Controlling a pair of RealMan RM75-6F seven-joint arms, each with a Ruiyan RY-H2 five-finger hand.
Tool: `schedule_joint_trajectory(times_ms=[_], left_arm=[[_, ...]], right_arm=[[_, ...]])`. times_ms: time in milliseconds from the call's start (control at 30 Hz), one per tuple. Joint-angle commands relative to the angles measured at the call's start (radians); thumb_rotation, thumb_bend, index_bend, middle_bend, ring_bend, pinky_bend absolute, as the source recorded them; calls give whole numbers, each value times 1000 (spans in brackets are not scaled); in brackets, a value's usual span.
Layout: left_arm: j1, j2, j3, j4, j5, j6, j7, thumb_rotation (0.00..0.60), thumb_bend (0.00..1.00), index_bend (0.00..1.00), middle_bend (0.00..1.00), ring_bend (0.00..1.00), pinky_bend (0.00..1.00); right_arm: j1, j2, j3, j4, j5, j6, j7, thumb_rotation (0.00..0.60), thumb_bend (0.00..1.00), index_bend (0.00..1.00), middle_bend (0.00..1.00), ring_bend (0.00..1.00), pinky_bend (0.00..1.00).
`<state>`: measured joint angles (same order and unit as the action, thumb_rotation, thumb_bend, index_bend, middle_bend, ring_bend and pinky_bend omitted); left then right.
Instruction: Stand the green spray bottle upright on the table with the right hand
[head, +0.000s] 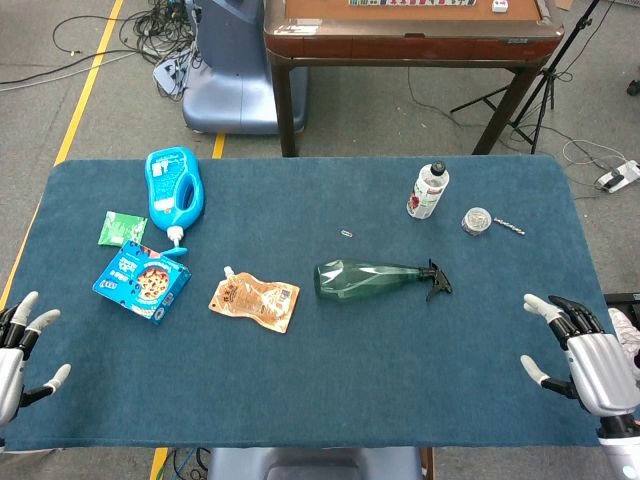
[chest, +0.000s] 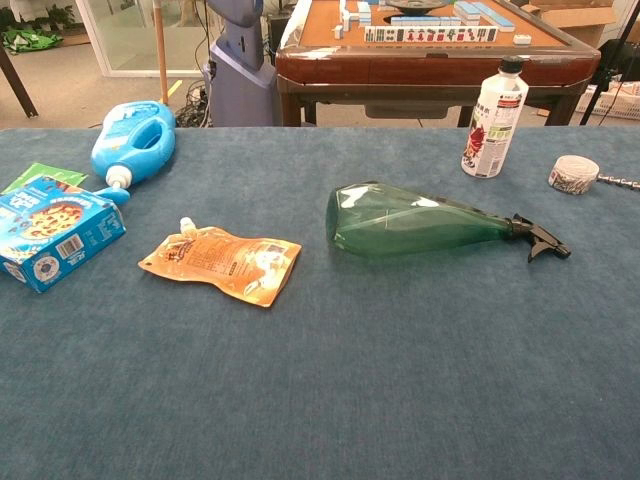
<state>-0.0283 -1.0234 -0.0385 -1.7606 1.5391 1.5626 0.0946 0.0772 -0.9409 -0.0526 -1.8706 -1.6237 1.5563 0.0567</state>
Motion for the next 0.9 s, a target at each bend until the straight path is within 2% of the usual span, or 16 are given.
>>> schedule_joint_trajectory(times_ms=[33,200,300,333,400,633,800,900], left_arm=[[1,2,1,2,-1,0,-3,600,255,193,9,44,44],[6,5,4,9,2,6,-15,600,255,193,9,44,44],[8,5,4,12,1,11,-23,600,255,193,9,44,44],[10,4,4,14,1,13,-26,600,255,193,9,44,44],[11,3,5,18,2,14,-30,600,255,193,10,44,44],[19,4,9,29,2,22,-44,600,255,193,9,44,44],[26,4,11,35,4,31,-53,600,255,193,9,44,44],[31,4,14,37,5,37,-55,600,256,193,9,44,44]], right_arm=[[-2,-1,2,-5,-5,-5,-9,600,266,167,272,130,164],[17,1,15,-33,-11,-38,-39,600,297,167,272,130,164],[47,2,27,-54,-6,-88,-57,600,504,167,272,130,164],[64,0,32,-64,-1,-117,-61,600,608,167,272,130,164],[98,-3,45,-80,12,-173,-66,600,699,167,272,130,164],[252,-39,128,-105,103,-375,-106,600,721,167,251,130,164],[380,-86,204,-95,236,-535,-127,600,719,167,216,130,164],[480,-149,253,-66,341,-641,-153,600,692,167,211,126,160]])
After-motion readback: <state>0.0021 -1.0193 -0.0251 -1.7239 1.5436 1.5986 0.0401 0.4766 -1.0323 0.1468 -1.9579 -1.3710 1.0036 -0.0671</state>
